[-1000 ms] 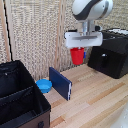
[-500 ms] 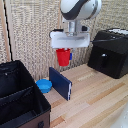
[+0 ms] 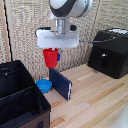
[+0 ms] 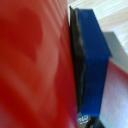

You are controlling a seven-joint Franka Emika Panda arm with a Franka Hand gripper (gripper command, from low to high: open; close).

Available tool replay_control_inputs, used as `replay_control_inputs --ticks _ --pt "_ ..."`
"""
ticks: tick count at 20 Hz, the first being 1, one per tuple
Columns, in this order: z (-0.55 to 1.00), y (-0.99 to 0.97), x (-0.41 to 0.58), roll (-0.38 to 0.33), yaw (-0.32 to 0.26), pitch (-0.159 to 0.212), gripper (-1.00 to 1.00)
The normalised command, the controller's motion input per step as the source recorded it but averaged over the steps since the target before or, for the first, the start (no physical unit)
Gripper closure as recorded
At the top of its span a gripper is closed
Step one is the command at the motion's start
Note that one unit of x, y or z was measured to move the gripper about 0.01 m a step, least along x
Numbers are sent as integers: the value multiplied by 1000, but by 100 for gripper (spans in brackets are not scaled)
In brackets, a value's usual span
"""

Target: Please find the red cup among the items before you. Carefully move your gripper towards it and gently hold it. Locate the front section of the organizer in front of you. Transfer the red cup above the front section and let go, placing it within that section.

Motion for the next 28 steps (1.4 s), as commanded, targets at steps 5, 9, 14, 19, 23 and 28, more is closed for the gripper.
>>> replay_control_inputs --ticks 5,9,14,19,23,28 --pt "523 919 0 0 0 43 100" --pt "259 953 0 0 0 73 100" --pt "25 940 0 -33 0 64 100" --pt "-167 773 0 -157 4 19 100" --pt "-365 426 0 -287 55 2 100" --pt "-365 478 0 -146 108 54 100"
